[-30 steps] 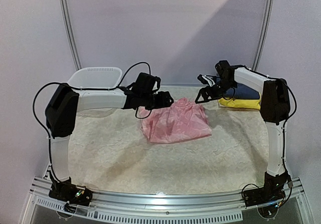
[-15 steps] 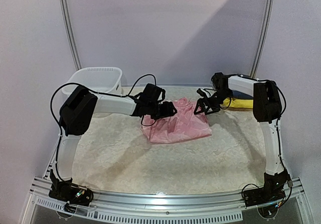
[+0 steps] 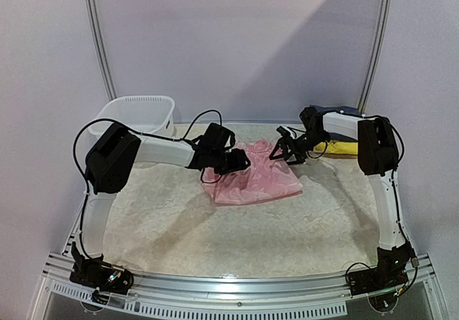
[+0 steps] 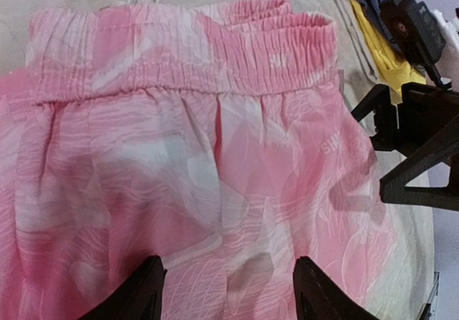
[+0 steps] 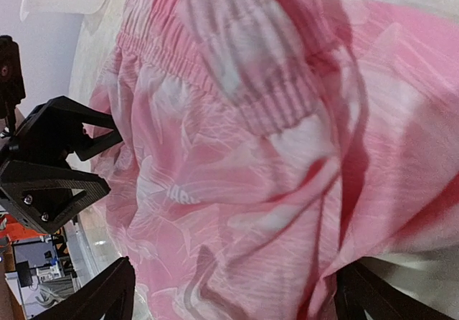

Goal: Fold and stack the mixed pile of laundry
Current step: Pick up the square-folded shorts from the center of the board.

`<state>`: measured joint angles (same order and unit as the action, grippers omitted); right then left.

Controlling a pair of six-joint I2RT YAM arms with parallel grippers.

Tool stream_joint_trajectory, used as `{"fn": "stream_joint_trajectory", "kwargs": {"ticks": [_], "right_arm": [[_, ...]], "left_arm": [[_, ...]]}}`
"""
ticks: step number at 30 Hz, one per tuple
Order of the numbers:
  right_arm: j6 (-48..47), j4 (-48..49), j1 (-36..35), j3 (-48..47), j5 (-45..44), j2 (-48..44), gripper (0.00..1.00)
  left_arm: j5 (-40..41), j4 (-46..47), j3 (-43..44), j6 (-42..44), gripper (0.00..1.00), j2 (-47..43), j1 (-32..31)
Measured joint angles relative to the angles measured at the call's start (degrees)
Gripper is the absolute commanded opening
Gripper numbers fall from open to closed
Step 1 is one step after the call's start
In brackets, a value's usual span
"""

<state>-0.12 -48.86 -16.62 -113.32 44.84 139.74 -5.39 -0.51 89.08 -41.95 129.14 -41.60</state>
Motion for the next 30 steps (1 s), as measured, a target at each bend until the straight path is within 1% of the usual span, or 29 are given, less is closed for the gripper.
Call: {"fn": "stream_joint_trajectory", "kwargs": {"ticks": [3,5,7,10,13,14,16,19,24,30], "right_arm": [[1.44,0.76,-1.38,-0.92,1.4,1.01,0.78],[1.92,0.96,-2.25,-1.6,1.75,1.68,0.63],[2.95,1.16,-3.17,-2.03,1.66,2.23,0.42],[3.67,0.81,-4.02,-2.93,0.5,3.43,0.21],[3.06,-0.87,-4.15,-5.42,-1.16,4.92,0.02],[2.75,-1.64,-4.22,-6.56,-2.34,5.51,0.0],[1.4,-3.26,-4.22,-9.03,-4.09,6.49,0.0],[-0.52,-5.18,-4.15,-11.78,-6.73,6.75,0.0],[-2.32,-7.63,-3.74,-18.51,-12.85,6.73,0.0],[-1.84,-8.2,-1.62,-25.35,-20.65,6.73,0.0]], "left_arm": [[-0.04,0.24,0.0,-0.15,0.61,0.39,0.0],[-0.13,0.28,0.0,-0.2,0.6,0.74,0.0],[-0.22,0.28,0.0,-0.28,0.6,1.09,0.0],[-0.31,0.28,-0.02,-0.33,0.6,1.36,0.0],[-0.42,0.46,-0.13,-0.26,0.65,1.36,0.0],[-0.42,0.61,-0.24,-0.11,0.67,1.36,0.0],[-0.2,0.79,-1.01,0.31,0.69,1.16,0.0],[0.48,0.61,-2.36,1.55,0.7,0.02,-0.24],[2.89,-0.5,-7.34,3.06,0.7,-6.14,-1.16],[5.03,-0.44,-13.94,3.85,0.7,-14.01,-2.58]]}}
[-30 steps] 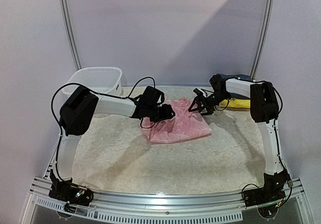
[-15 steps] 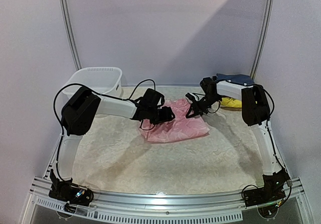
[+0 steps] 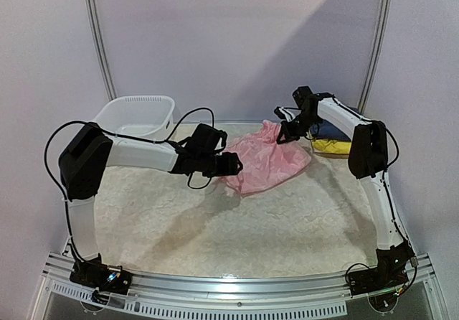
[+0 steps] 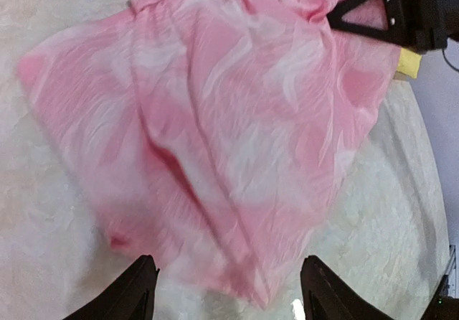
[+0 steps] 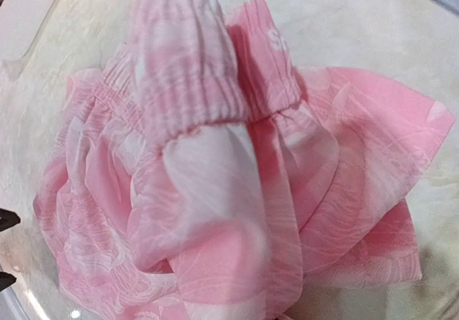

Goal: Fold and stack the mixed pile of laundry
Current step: Pick up the square-folded shorts from the center of the board, then place the square-folded shorts at the corner of the board.

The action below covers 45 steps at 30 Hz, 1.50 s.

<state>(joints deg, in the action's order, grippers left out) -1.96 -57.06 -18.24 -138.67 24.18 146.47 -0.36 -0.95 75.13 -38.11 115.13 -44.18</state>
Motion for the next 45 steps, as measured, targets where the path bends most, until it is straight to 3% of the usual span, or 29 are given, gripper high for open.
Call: {"fn": "stream_joint_trajectory", "kwargs": {"ticks": [12,28,35,45], "right_arm": [[3.15,2.27,7.26,-6.71,-6.71,0.0,0.0],[4.61,9.16,9.62,-11.06,-9.01,-0.24,0.0],[4.72,10.6,13.44,-11.17,-5.95,-1.29,0.0],[9.79,8.74,22.67,-10.95,7.28,-5.4,0.0]], "left_arm": [[3.78,-3.06,-3.54,2.12,0.7,-2.93,-1.27],[3.91,-5.29,-2.8,2.97,0.7,-2.93,-3.19],[3.82,-6.25,-0.66,2.95,0.7,-2.62,-3.89],[3.63,-6.73,0.07,2.95,0.7,-1.95,-4.59]]}}
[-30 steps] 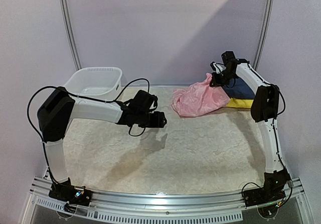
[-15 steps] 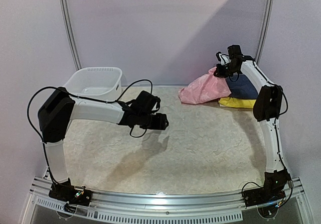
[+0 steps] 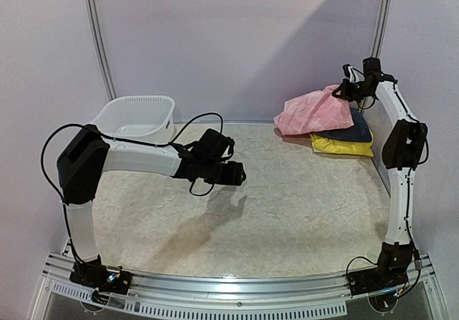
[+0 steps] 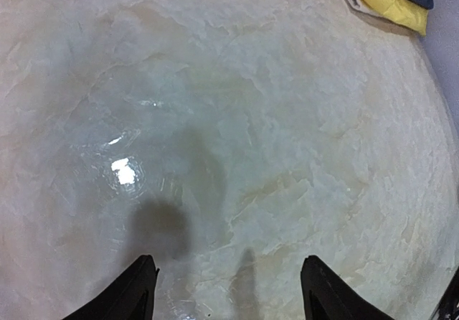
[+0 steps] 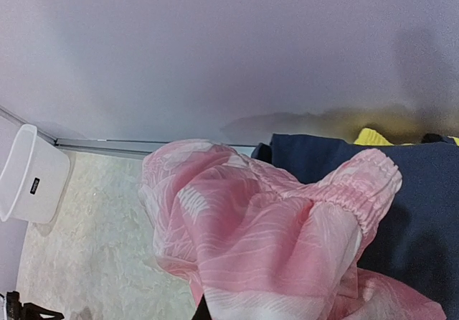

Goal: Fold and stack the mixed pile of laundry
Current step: Place the square-folded shorts at the corner of the board.

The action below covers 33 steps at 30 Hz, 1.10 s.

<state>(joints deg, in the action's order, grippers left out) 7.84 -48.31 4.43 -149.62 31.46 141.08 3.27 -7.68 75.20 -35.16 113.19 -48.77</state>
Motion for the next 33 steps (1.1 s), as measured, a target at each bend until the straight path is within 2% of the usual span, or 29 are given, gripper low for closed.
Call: {"fn": "stream_joint_trajectory", "kwargs": {"ticks": [4,13,22,31,32,33], "right_arm": [[-1.73,-2.95,2.45,-0.63,-0.07,-0.33,0.0],[-10.27,-8.24,2.84,-1.62,-8.09,-0.11,0.0],[-18.84,-7.87,4.9,-2.03,-18.51,0.57,0.0],[-24.55,-2.23,7.5,-2.25,-27.28,3.45,0.0],[-24.83,-1.22,7.5,-2.25,-27.82,3.74,0.07],[-24.96,-0.39,7.5,-2.25,-28.15,3.98,0.2]], "left_arm": [[-0.26,-0.52,0.59,0.0,0.7,0.9,0.0],[-0.85,-0.68,1.42,-0.02,0.7,1.07,-0.26],[-1.57,-0.79,1.97,-0.09,0.7,2.08,-0.31],[-2.54,-0.79,2.69,-0.26,0.7,3.91,-0.52],[-2.58,-0.79,2.69,-0.26,0.7,4.11,-0.57],[-2.62,-0.79,2.73,-0.28,0.7,4.31,-0.61]]}}
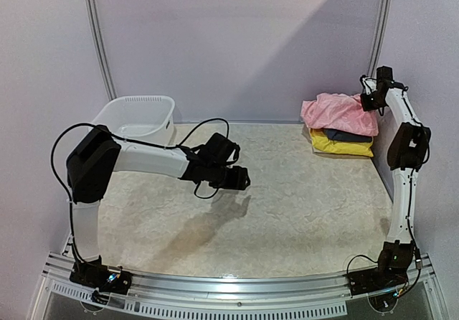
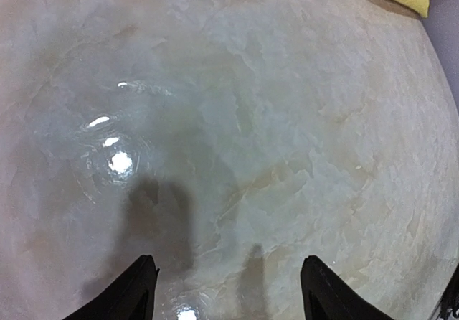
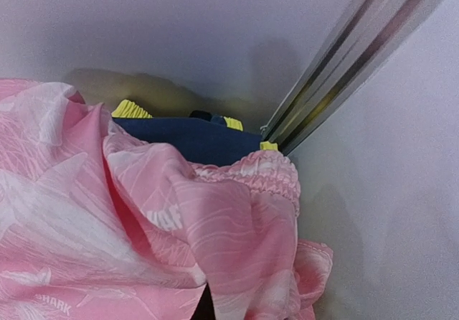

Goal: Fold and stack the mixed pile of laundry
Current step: Place the square-folded shorts at the corner of the board, then adjust the square-folded shorts at the corner of the board.

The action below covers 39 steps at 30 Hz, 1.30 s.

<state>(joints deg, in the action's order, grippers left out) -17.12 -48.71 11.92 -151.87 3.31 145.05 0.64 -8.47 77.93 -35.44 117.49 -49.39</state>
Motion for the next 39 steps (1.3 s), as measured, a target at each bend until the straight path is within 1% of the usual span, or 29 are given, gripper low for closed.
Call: {"fn": "stream_joint_trajectory", "kwargs": {"ticks": [1,2,3,6,9,11,14,16,18,19,21,22,24,27,32,35,39], "right_arm": [[-0.17,0.9,-0.02,0.0,-0.02,0.15,0.36],[-0.13,1.79,-0.09,0.0,-0.04,0.28,0.48],[-0.13,2.64,-0.15,0.0,-0.02,0.35,0.53],[0.17,4.02,-0.15,-0.04,0.35,0.35,0.6],[0.76,3.52,-0.11,1.4,2.14,-0.28,0.64],[1.46,2.75,0.0,5.97,3.78,-2.75,0.66],[2.29,0.42,-0.07,15.02,6.47,-9.22,0.7],[1.79,-0.46,-0.52,20.33,7.69,-14.38,0.72],[-0.37,-0.46,-1.14,26.34,8.41,-20.87,0.69],[-2.36,-0.11,-1.66,29.64,8.5,-24.44,0.66],[-7.26,1.01,-3.19,35.93,8.2,-30.97,0.55],[-10.01,1.46,-3.96,38.18,7.8,-33.09,0.52],[-16.06,1.77,-5.66,41.68,6.62,-35.8,0.5],[-24.65,2.32,-7.34,44.19,4.17,-34.84,0.5],[-35.93,3.65,-7.23,47.65,-2.82,-28.87,0.53],[-40.59,4.72,-7.02,49.55,-6.64,-26.64,0.54],[-44.63,6.82,-7.06,49.66,-10.88,-25.59,0.54]], "left_arm": [[0.0,0.0,0.04,0.0,0.7,0.2,-0.02],[0.0,-0.02,0.11,-0.02,0.7,0.37,-0.09],[-0.02,-0.02,0.13,-0.07,0.7,0.48,-0.11],[-0.02,-0.07,0.22,-0.13,0.7,0.74,-0.2],[-0.02,-0.13,0.22,-0.11,0.7,0.74,-0.31],[0.0,-0.24,0.22,-0.07,0.7,0.74,-0.42],[-0.02,-0.28,0.22,0.24,0.7,0.74,-0.57],[0.02,-0.44,0.24,0.46,0.7,0.74,-0.61],[0.0,-0.5,0.26,0.7,0.7,0.74,-0.72],[0.0,-0.57,0.31,0.83,0.7,0.74,-0.76],[0.0,-0.66,0.33,1.09,0.7,0.72,-0.92],[0.04,-0.68,0.33,1.2,0.7,0.72,-0.98],[0.04,-0.68,0.33,1.42,0.7,0.72,-1.16],[0.04,-0.63,0.17,1.44,0.7,0.61,-1.53],[0.09,-0.59,-0.55,1.46,0.7,0.33,-1.95],[0.17,-0.5,-0.98,1.46,0.7,0.26,-1.99],[0.26,-0.44,-1.18,1.44,0.7,0.26,-1.99]]}}
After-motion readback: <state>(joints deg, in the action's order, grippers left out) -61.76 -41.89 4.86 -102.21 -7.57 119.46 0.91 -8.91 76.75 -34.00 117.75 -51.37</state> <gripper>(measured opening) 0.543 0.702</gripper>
